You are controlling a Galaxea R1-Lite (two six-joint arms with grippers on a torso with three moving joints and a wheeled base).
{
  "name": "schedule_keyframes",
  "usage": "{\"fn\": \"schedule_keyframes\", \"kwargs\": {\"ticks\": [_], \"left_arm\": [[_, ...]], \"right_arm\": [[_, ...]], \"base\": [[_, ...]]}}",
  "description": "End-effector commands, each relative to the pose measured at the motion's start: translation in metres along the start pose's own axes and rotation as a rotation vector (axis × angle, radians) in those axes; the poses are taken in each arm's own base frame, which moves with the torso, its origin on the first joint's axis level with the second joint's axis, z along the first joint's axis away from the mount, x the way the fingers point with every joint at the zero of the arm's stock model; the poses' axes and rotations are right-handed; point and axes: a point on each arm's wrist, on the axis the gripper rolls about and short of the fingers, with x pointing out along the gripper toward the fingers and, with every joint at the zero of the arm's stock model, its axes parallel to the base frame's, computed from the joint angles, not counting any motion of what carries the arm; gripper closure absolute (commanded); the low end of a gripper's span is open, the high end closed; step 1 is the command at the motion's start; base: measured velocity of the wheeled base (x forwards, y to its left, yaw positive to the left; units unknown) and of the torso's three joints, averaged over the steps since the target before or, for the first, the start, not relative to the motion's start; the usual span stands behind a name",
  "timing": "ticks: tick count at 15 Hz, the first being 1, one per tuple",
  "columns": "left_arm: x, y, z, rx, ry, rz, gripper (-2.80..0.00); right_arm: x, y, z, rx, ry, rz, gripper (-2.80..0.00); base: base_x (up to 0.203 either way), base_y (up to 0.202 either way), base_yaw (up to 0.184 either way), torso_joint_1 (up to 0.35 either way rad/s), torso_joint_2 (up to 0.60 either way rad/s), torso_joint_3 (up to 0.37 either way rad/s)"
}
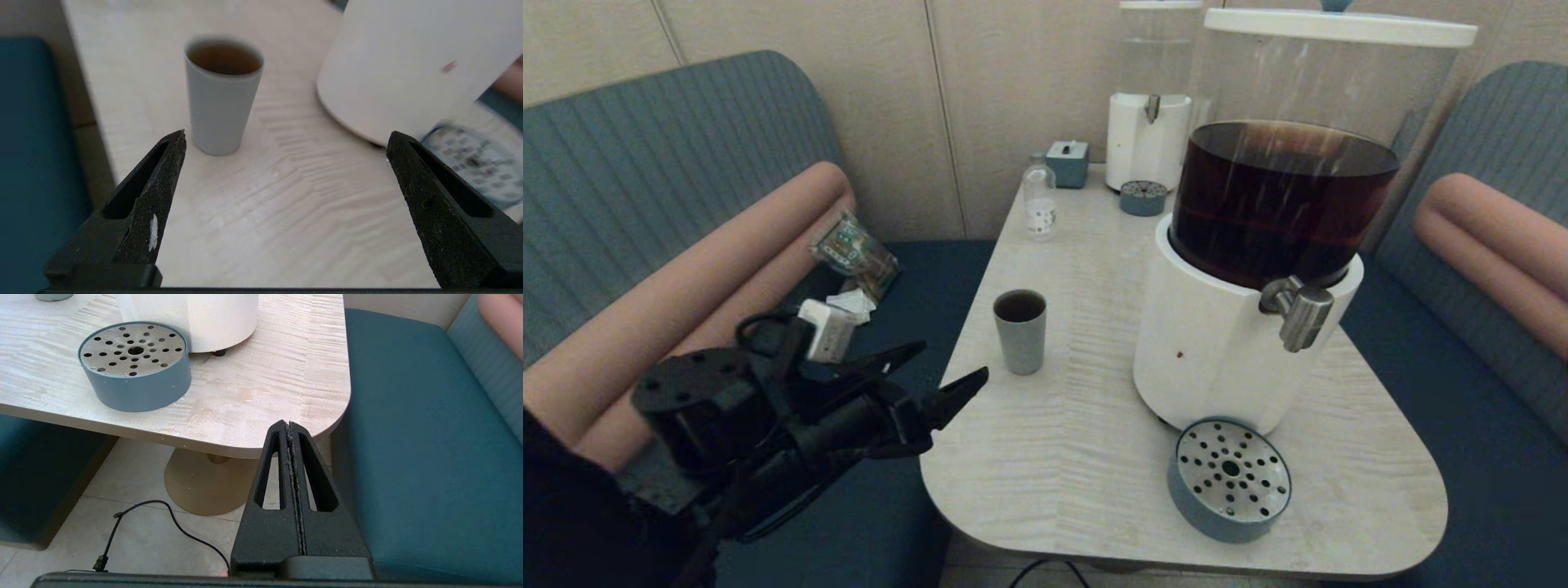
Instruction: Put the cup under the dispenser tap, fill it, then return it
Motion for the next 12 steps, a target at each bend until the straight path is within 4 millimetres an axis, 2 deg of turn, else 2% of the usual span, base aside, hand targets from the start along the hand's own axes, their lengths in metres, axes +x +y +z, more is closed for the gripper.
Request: {"fn": "schedule_keyframes", "kwargs": {"ticks": [1, 5, 6, 9, 12], "left_arm": [[-0.031, -0.014, 0.024, 0.024, -0.088, -0.004, -2.8], [-0.075, -0.03, 0.037, 0.035, -0.154, 0.008, -2.8], [-0.085, -0.033, 0.038, 0.036, -0.167, 0.019, 0.0], [-0.107, -0.041, 0.053, 0.054, -0.273, 0.045, 0.0], [-0.127, -0.044, 0.076, 0.048, -0.434, 0.169, 0.0]], "right_arm": [[0.0, 0.0, 0.0, -0.001, 0.001, 0.001, 0.0], [0.0, 0.0, 0.0, 0.0, 0.001, 0.001, 0.0], [0.0, 0.0, 0.0, -0.001, 0.001, 0.001, 0.0], [0.0, 0.0, 0.0, -0.001, 0.001, 0.001, 0.0], [0.0, 0.0, 0.0, -0.001, -0.001, 0.001, 0.0]], "base": [[0.0, 0.0, 0.0, 0.0, 0.0, 0.0], [0.0, 0.0, 0.0, 0.0, 0.0, 0.0], [0.0, 0.0, 0.0, 0.0, 0.0, 0.0], [0.0, 0.0, 0.0, 0.0, 0.0, 0.0], [0.0, 0.0, 0.0, 0.0, 0.0, 0.0]]}}
